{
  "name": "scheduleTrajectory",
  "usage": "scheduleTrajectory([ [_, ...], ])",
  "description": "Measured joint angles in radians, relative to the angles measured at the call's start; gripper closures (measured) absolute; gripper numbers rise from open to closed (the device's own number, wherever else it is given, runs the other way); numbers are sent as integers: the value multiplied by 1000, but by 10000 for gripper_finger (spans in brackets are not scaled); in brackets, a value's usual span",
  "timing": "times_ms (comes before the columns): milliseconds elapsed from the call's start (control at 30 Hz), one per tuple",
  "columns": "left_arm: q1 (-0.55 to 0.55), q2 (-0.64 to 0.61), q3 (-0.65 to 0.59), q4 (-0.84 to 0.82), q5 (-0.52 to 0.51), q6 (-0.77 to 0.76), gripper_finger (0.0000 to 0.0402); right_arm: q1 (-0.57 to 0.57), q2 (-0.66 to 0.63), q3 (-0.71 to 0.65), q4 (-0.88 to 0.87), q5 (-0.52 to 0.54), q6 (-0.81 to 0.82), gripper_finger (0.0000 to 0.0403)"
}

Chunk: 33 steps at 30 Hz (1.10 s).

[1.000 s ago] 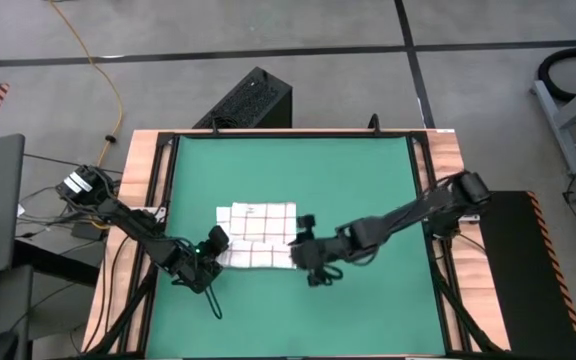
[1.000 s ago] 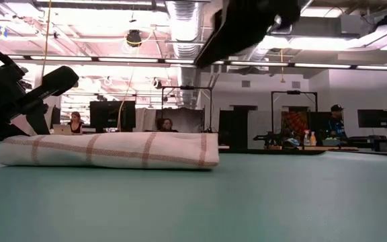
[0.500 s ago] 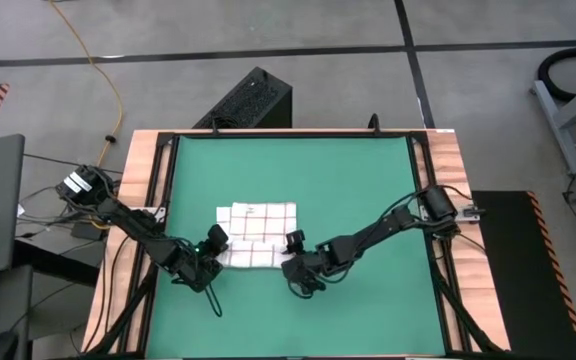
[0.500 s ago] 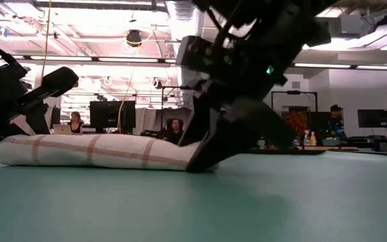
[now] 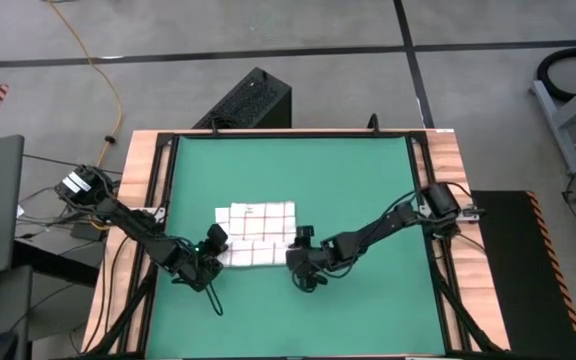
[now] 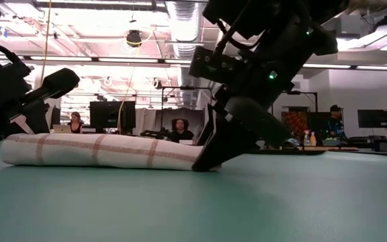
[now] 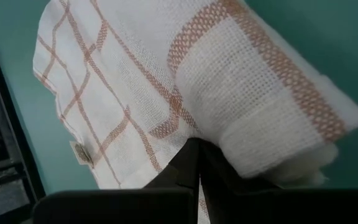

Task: Roll towel
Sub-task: Roll the white towel

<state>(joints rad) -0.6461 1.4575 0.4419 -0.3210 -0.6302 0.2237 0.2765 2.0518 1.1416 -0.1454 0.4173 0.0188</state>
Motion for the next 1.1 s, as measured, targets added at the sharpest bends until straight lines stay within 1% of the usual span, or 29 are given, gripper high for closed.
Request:
scheduleTrajectory([
  [100, 0, 0, 0, -1, 1, 0, 401, -1, 31, 0, 23, 11, 34, 140],
  [200, 0, 0, 0, 0, 1, 0, 401, 2, 44, 0, 41, 23, 45, 172],
  [300, 0, 0, 0, 5, 1, 0, 401, 2, 47, 0, 50, 60, 85, 219],
  [367, 0, 0, 0, 18, 0, -1, 401, 2, 46, 0, 50, 83, 93, 258],
  [433, 0, 0, -1, 41, -2, -11, 401, 2, 46, 2, 42, 87, 105, 301],
  [500, 0, 0, -1, 65, -2, -22, 401, 2, 46, 15, 19, 60, 120, 339],
  [567, 0, 0, -1, 82, -2, -31, 401, 10, 46, 36, -15, 31, 144, 343],
  [700, -1, 0, -1, 117, 11, -42, 401, 29, 44, 109, -137, -63, 174, 343],
  [800, -2, 0, -1, 165, 61, -57, 401, 33, 40, 175, -261, -160, 216, 343],
  [933, -7, 2, -1, 261, 170, -79, 401, 20, 36, 257, -373, -344, 270, 343],
  [1033, -14, 2, -1, 319, 242, -83, 402, -15, 37, 306, -421, -520, 303, 343],
  [1100, -20, 2, -1, 341, 273, -94, 402, -42, 36, 323, -430, -599, 339, 343],
])
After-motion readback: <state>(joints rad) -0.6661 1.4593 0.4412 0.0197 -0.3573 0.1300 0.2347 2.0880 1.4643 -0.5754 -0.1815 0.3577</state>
